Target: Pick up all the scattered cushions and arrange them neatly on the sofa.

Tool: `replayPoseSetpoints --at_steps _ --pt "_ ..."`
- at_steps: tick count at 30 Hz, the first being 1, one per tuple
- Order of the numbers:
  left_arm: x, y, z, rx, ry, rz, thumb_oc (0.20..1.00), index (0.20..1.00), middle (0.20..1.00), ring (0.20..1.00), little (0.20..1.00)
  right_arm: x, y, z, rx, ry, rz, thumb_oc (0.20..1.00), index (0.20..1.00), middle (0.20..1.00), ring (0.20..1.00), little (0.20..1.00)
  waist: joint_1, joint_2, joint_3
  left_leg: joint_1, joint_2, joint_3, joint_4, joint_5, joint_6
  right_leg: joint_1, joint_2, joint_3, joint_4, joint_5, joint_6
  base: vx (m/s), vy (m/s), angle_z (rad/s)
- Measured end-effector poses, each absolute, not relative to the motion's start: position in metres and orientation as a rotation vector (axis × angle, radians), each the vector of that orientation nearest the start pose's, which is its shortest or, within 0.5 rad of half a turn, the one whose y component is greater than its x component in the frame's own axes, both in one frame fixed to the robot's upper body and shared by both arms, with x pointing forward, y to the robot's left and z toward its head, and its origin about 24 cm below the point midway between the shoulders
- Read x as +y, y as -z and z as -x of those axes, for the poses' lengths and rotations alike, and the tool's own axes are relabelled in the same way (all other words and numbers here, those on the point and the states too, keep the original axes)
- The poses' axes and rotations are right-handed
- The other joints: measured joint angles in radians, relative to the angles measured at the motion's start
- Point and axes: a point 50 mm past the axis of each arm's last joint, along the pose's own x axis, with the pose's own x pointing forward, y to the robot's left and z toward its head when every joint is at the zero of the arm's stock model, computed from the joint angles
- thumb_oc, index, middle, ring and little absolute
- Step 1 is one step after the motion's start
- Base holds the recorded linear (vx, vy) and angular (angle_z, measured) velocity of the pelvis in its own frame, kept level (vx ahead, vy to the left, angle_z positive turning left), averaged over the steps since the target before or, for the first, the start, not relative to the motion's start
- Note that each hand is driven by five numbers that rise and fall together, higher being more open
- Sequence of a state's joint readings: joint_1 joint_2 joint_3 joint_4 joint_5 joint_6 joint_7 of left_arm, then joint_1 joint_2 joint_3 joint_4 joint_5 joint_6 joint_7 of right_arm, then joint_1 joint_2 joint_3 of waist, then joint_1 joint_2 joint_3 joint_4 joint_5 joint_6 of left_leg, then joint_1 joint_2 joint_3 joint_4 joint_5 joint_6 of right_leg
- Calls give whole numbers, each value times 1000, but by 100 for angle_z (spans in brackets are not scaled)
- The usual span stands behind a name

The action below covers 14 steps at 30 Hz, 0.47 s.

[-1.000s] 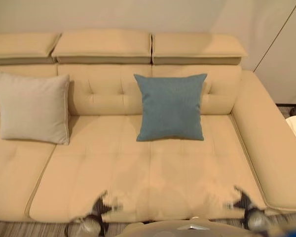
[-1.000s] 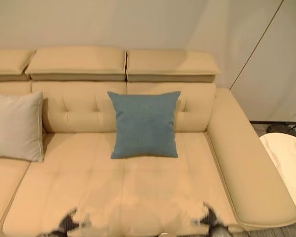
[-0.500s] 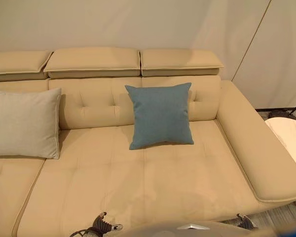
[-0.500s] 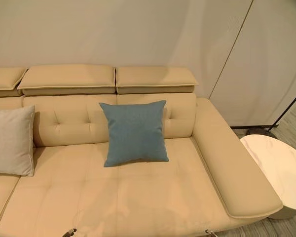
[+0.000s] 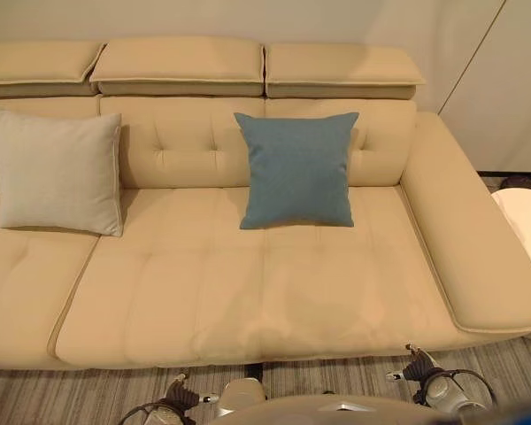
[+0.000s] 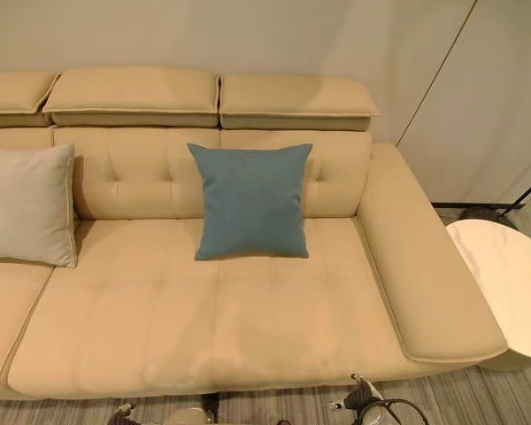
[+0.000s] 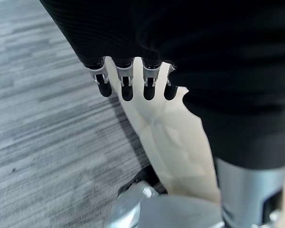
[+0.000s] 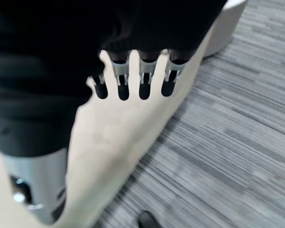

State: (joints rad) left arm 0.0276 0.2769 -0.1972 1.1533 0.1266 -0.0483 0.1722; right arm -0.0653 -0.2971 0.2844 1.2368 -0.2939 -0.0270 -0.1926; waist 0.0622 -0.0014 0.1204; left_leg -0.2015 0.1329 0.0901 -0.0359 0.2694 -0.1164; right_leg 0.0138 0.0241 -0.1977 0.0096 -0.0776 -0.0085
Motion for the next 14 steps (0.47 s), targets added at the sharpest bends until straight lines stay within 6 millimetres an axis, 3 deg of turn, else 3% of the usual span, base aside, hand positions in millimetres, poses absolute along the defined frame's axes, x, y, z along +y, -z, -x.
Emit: replayPoseSetpoints --at_steps 1,2,4,5,6,8,11,12,14 --pt "245 152 -103 1098 -47 -560 1000 1000 1000 1000 1000 -251 149 -117 1098 -79 802 1000 1000 1000 1000 1000 -3 5 7 -15 6 -20 3 35 -17 -2 10 -19 -1 8 -15 -286 -8 47" --pt "245 149 -112 1074 -39 -576 1000 1000 1000 1000 1000 -254 150 -113 1114 -65 800 1000 1000 1000 1000 1000 -13 -26 23 -20 -2 -31 8 54 -74 -4 -5 -56 -16 21 -58 -196 0 51" --pt "248 148 -116 1070 -55 -567 1000 1000 1000 1000 1000 -260 148 -113 1113 -51 815 1000 1000 1000 1000 1000 -24 -54 26 -9 -40 -20 80 -83 -33 3 -29 -63 -65 62 -80 -170 35 27" --pt "247 148 -117 1069 -57 -561 1000 1000 1000 1000 1000 -263 147 -112 1118 -44 822 1000 1000 1000 1000 1000 -41 -57 28 9 -49 -20 113 -112 -18 6 -32 -66 -86 83 -80 -153 71 8" --pt "246 148 -116 1073 -58 -557 1000 1000 1000 1000 1000 -266 147 -110 1127 -43 827 1000 1000 1000 1000 1000 -50 -61 29 29 -51 -24 175 -171 -21 -3 -38 -68 -88 99 -92 -44 83 10" --pt "245 149 -117 1078 -61 -548 1000 1000 1000 1000 1000 -266 147 -110 1131 -30 815 1000 1000 1000 1000 1000 -85 -76 36 87 -65 -24 223 -259 -16 -5 -60 -73 -101 117 -70 -5 127 16" --pt "229 152 -118 1072 -31 -520 1000 1000 1000 1000 1000 -271 148 -100 1168 -3 797 1000 1000 1000 1000 1000 -116 -39 27 250 -48 -21 12 -277 9 -13 -48 -75 -101 136 -28 -6 129 13" --pt "224 153 -119 1067 -20 -514 1000 1000 1000 1000 1000 -272 148 -99 1175 11 791 1000 1000 1000 1000 1000 -120 -19 21 265 -42 -19 -37 -281 45 -22 -40 -75 -100 144 -18 -8 123 -3" --pt "225 152 -123 1057 -18 -522 1000 1000 1000 1000 1000 -265 150 -99 1174 3 769 1000 1000 1000 1000 1000 -123 -29 10 265 -86 -13 -62 -263 97 -42 -82 -49 -95 170 24 15 139 -4"
